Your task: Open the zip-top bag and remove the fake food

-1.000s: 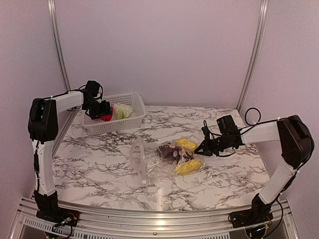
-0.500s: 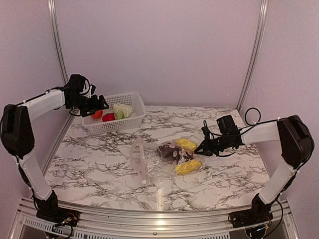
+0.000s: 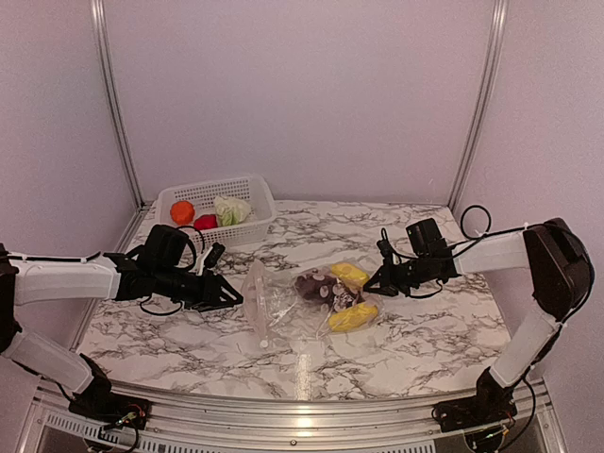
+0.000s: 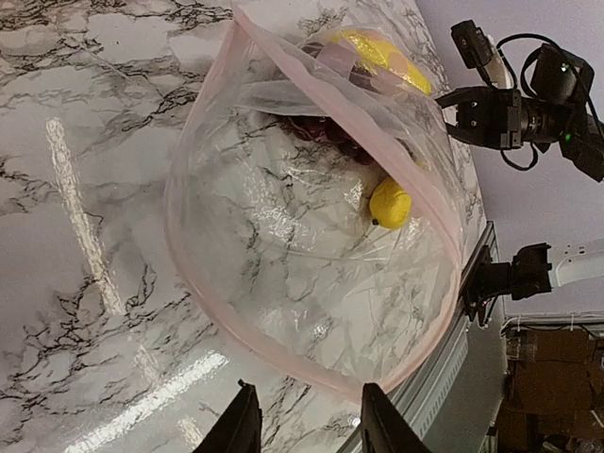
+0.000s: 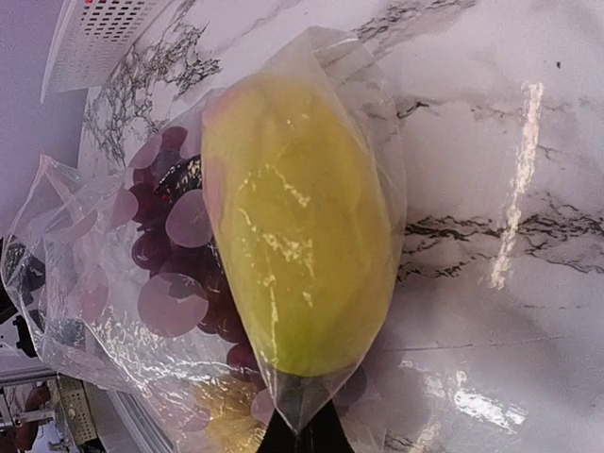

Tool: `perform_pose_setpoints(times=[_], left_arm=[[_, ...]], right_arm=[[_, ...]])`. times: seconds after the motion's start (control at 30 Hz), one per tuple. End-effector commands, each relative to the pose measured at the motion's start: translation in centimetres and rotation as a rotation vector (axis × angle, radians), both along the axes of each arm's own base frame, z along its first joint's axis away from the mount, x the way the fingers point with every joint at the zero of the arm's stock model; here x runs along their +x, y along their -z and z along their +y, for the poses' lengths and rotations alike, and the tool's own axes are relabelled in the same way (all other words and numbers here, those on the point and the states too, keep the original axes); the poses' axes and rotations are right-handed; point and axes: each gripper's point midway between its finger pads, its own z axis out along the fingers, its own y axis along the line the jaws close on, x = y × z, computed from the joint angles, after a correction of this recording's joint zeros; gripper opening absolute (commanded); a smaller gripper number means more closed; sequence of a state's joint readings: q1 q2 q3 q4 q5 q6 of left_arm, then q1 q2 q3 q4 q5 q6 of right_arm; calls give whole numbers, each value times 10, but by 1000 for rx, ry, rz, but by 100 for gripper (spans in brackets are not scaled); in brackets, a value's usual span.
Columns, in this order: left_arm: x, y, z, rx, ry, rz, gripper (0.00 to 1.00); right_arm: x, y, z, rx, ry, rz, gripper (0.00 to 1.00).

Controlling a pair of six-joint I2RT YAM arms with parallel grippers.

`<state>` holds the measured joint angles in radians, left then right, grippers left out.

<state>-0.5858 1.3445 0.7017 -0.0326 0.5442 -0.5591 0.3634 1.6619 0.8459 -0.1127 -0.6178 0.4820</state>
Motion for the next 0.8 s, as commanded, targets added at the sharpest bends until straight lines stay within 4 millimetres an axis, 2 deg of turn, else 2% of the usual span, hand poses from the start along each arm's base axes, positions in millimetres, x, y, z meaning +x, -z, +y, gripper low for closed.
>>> perform_pose_setpoints(times=[0.0,0.13,0.17,0.3,0.43,0.63,0.77], left_arm=[[16,-12,-32,-136,-30,-40,35],[32,7,-49,-158,-62,-2,30],[36,18,-53,-142,-67,14,29],[51,25,-79,-159,-51,17,26],[62,29,-109,-198,-16,18,28],[75,41,-136,-246,-1,45,51],[75,55,-148,-232,15,61,66]], right_arm=[[-8,-8,14,19,-22,-27,0],[-20,-5,23,23,-43,-14,0],[-23,-4,24,23,-46,-9,0],[-32,-3,26,28,-51,2,0],[-43,-1,32,35,-81,19,0],[-57,4,39,40,-128,51,0],[-60,11,38,34,-131,71,0]])
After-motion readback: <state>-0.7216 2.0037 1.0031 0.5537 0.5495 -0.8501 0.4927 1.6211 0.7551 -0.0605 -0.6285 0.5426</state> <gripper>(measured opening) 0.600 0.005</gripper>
